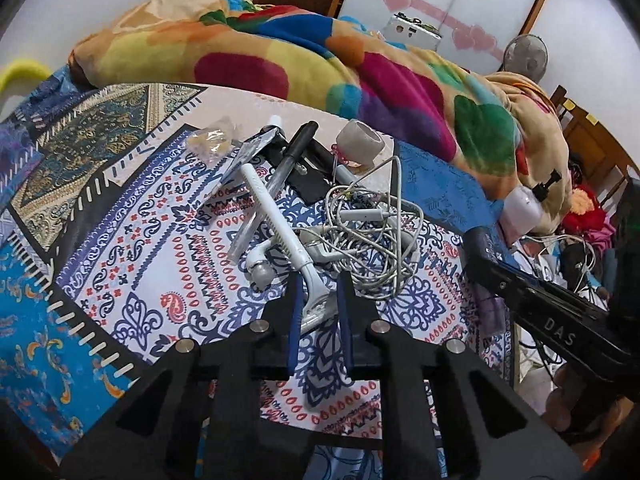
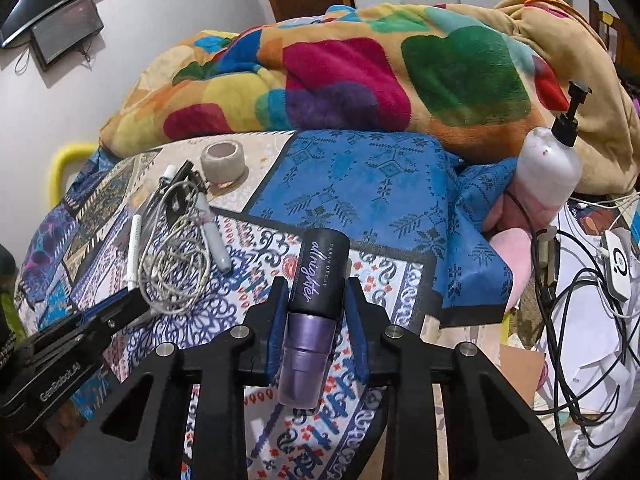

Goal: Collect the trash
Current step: 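Grasp the white tube with the left gripper while the right holds the bottle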

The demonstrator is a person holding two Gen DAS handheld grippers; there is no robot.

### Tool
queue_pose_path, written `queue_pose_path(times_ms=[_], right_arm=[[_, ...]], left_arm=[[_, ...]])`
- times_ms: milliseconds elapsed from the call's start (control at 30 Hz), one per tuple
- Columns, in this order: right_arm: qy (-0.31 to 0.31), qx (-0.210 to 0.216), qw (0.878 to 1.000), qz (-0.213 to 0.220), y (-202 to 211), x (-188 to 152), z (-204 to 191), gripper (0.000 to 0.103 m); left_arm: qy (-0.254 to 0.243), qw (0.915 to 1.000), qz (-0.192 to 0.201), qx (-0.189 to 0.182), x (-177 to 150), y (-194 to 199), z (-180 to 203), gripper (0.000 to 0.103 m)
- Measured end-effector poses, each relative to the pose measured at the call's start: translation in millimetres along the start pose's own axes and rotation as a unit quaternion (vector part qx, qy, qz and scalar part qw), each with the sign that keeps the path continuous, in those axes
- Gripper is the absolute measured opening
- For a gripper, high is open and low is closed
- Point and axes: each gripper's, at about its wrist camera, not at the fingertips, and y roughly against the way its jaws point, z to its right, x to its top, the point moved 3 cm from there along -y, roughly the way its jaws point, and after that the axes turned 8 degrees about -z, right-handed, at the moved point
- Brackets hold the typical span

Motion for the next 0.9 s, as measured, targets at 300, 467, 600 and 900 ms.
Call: queue_pose_path(times_ms=[300,467,600,900], right_arm=[[0.018,0.003,1.000,0.011,21.6,-9.3,-9.7,0.025],[0.028,0.010,0.999,0.027,44.8,-9.5,-21.2,0.024],[0.043,0.014,0.998,0.043,67.4,-11.5,-36.0,0.024],[0.087,0.028,0.993,0.077,119.4,-25.8,-82.8,0.024]], left_arm=[[-0.007,0.9997,0.023,0.008,-3.6,31.0,0.8,0.007],[-0.017,0.9985,0.048,0.020,-8.5,66.4,5.4,0.007],[-0.021,0.9970,0.068,0.030,-15.8,102.0,5.2,0.007],[-0.015,0.9923,0.108,0.059,-42.7,176.8,-13.3,0.007]])
